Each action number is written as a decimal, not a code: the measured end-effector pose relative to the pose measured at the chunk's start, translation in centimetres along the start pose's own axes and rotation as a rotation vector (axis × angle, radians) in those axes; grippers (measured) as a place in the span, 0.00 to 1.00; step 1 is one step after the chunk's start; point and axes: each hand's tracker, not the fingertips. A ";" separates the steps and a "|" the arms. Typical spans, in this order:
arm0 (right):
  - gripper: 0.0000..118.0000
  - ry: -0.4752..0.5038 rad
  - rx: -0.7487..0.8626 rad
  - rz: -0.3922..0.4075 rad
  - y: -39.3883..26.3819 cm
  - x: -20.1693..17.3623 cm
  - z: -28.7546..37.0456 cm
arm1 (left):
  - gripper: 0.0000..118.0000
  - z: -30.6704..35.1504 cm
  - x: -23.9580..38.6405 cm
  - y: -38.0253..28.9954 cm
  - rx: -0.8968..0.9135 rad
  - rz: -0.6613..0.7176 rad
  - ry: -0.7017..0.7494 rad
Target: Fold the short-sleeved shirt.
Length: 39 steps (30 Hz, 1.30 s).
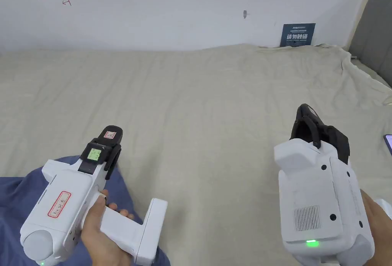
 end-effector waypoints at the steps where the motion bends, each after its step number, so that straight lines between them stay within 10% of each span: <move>1: 0.00 0.012 -0.027 -0.035 0.0 0.3 -0.2 | 0.00 -0.1 0.5 -0.1 -0.006 -0.099 0.038; 9: 0.00 0.217 -0.237 -0.724 -1.9 3.8 -1.8 | 0.00 -1.0 5.8 -6.5 -0.018 -1.216 0.272; 13: 0.00 0.255 -0.280 -0.848 -2.1 3.9 -1.8 | 0.00 -1.2 4.8 -9.1 0.009 -1.509 0.318; 39: 0.00 0.249 -0.293 -0.828 -3.1 4.0 -2.3 | 0.00 -1.4 4.6 -8.5 -0.007 -1.435 0.310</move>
